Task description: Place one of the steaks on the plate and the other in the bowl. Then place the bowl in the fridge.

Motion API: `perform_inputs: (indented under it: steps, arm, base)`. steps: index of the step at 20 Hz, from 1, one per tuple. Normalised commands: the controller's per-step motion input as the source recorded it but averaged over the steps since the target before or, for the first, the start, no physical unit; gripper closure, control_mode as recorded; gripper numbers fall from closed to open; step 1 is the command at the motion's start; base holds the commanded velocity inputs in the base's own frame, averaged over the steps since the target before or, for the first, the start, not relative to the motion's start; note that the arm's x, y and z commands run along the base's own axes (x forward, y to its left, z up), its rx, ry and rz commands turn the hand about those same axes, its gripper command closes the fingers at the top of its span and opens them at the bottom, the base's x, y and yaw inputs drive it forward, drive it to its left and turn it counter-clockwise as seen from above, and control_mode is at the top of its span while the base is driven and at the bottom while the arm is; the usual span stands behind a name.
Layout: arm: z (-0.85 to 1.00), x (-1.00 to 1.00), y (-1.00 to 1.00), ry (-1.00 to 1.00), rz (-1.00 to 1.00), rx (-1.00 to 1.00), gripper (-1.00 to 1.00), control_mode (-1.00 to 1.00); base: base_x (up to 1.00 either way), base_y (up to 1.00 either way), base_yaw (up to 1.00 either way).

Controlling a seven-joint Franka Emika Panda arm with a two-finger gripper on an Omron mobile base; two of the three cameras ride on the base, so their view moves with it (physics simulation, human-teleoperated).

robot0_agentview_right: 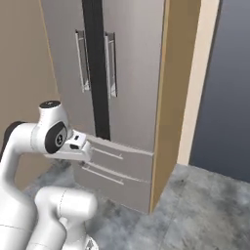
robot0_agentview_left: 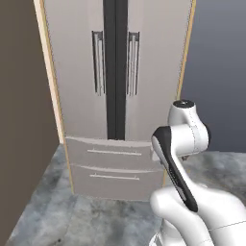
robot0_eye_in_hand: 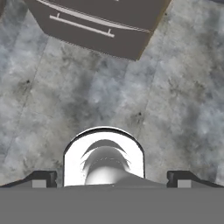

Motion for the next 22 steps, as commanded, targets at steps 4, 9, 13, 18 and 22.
perform_inputs:
  steps: [4,9,13,18,22]
  arm:
    - [0.0,0.0,0.0,0.0,0.0,0.0,-1.0,1.0]
    - [0.0,0.0,0.0,0.0,0.0,0.0,-1.0,1.0]
    - [0.0,0.0,0.0,0.0,0.0,0.0,-1.0,1.0]
    - [0.0,0.0,0.0,0.0,0.0,0.0,-1.0,1.0]
    - [0.0,0.0,0.0,0.0,0.0,0.0,-1.0,1.0]
  base:
    - [0.3,0.45,-0.73]
    - [0.04,0.91,-0.36]
    - [0.02,0.99,-0.2]
    - [0.11,0.13,-0.05]
    - [0.35,0.12,-0.05]
